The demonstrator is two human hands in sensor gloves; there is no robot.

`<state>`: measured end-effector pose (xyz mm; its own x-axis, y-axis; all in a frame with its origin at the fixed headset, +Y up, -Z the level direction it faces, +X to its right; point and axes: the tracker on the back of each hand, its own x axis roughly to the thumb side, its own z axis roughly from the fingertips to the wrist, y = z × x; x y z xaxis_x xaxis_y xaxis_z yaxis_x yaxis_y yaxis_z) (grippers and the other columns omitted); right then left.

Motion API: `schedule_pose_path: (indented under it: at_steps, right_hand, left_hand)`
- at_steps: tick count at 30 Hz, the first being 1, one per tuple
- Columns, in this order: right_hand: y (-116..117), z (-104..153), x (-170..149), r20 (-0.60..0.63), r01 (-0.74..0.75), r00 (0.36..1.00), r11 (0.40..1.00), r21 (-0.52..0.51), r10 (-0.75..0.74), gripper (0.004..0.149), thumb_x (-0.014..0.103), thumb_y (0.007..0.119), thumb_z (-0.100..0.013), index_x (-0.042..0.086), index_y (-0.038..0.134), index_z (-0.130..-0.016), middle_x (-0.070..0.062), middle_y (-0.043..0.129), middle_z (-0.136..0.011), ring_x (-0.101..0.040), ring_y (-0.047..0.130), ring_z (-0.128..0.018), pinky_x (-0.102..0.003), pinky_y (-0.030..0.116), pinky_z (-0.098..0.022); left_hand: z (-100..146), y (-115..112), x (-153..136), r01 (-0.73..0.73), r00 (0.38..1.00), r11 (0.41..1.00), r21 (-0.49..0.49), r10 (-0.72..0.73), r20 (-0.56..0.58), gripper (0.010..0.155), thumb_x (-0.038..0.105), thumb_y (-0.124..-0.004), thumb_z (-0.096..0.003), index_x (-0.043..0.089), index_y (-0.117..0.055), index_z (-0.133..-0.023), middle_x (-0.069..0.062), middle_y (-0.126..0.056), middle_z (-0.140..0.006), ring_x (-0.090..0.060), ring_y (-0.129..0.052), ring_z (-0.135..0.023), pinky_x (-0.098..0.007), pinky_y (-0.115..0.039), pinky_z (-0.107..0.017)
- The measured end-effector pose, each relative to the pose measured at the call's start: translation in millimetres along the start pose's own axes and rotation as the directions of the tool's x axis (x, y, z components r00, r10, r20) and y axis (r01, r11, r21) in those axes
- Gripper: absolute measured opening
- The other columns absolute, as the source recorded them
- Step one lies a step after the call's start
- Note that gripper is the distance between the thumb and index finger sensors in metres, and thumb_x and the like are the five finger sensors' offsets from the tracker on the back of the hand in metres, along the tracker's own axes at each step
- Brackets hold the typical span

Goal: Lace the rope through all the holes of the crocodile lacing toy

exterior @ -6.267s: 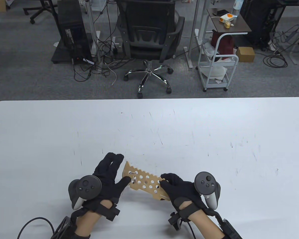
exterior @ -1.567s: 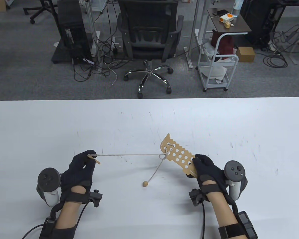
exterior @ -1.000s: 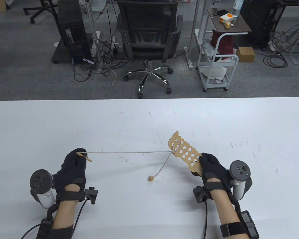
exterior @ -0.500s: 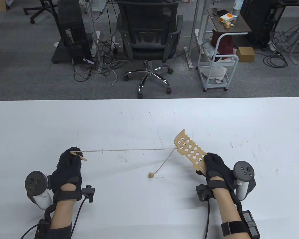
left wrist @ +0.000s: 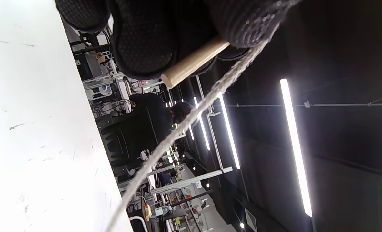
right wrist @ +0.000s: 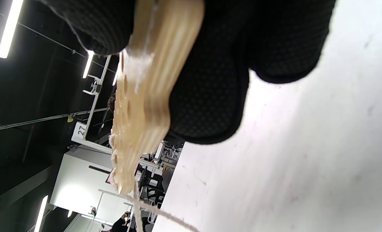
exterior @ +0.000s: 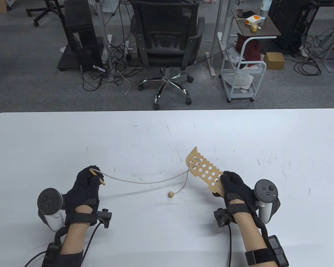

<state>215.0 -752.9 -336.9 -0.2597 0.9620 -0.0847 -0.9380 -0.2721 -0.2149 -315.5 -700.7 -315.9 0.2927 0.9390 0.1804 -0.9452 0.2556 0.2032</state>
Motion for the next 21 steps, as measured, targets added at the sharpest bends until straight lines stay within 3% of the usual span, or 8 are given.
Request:
schedule_pose_path:
  at_steps: [12,16,21]
  right_hand:
    - [33,19,18,0.110,-0.035,0.994,0.989,0.142,0.019,0.046,0.038,0.076,-0.047,0.011,0.075,-0.085,-0.006,0.099,-0.060,-0.023,0.110,-0.037,-0.045,0.085,-0.038]
    - [40,24,23,0.135,-0.039,0.991,0.985,0.171,0.016,0.046,0.038,0.076,-0.047,0.011,0.075,-0.085,-0.006,0.099,-0.060,-0.023,0.110,-0.037,-0.045,0.085,-0.038]
    - [47,31,28,0.160,-0.040,0.987,0.978,0.204,0.007,0.046,0.038,0.076,-0.047,0.011,0.075,-0.085,-0.006,0.099,-0.060,-0.023,0.110,-0.036,-0.045,0.085,-0.038]
  left_hand:
    - [-1,-18,0,0.067,0.998,0.993,-0.097,-0.065,0.017,0.056,0.034,-0.074,-0.0420,0.031,-0.068,-0.098,0.000,-0.090,-0.078,-0.025,-0.093,-0.065,-0.055,-0.065,-0.069]
    - [-1,-23,-1,0.080,0.997,0.989,-0.122,-0.079,0.014,0.065,0.033,-0.075,-0.0422,0.036,-0.058,-0.105,0.000,-0.090,-0.078,-0.026,-0.093,-0.065,-0.056,-0.065,-0.069]
    - [-1,-27,-1,0.114,0.993,0.982,-0.151,-0.111,0.027,0.066,0.032,-0.076,-0.0428,0.046,-0.056,-0.105,-0.001,-0.091,-0.079,-0.027,-0.093,-0.066,-0.056,-0.064,-0.070]
